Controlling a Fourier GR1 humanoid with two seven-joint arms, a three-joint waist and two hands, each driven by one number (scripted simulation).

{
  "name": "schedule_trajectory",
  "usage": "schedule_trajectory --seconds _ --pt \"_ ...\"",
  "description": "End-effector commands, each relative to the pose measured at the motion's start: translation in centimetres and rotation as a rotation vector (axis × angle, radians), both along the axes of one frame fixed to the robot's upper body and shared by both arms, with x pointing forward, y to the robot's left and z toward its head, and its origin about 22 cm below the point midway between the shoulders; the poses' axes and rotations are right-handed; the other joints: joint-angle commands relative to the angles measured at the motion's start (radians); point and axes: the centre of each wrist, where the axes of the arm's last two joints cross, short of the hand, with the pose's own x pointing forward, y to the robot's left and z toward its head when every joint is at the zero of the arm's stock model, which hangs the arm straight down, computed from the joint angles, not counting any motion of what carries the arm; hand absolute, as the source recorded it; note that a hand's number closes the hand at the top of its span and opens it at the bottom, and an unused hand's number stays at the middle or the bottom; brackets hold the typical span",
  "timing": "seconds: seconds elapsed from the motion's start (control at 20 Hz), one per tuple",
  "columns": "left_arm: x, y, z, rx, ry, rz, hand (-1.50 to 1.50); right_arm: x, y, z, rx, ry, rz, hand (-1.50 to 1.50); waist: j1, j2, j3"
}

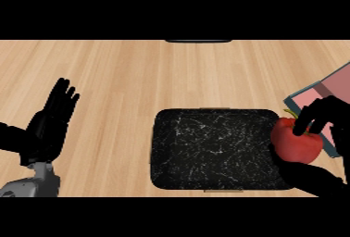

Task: Pick the bell pepper from the tray and place it in the cardboard box

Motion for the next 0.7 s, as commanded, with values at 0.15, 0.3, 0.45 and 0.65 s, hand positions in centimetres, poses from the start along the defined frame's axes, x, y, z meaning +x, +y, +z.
schedule_trajectory --seconds 0.15,0.3,0.45,0.65 --pt "-0.9 -0.7 0.0 0.004 0.007 -0.010 0.00 4.7 -7.5 -0.2 -0.001 -0.059 -0.087 1.50 0.006 0.000 0.000" --pt "-1.5 -0.6 0.8 -0.015 0.003 -0.005 0.00 6.8 -10.7 -0.2 -0.054 -0.041 -0.130 1.50 0.011 0.000 0.000" --pt "1.4 -1.4 1.3 -0.015 -0.006 -0.010 0.00 8.4 -12.0 -1.5 -0.093 -0.018 -0.119 1.50 0.003 0.001 0.000" --pt "1.0 -2.7 -0.7 -0.003 0.010 -0.001 0.00 10.7 -14.1 -3.0 -0.138 0.019 -0.130 1.50 0.004 0.000 0.000"
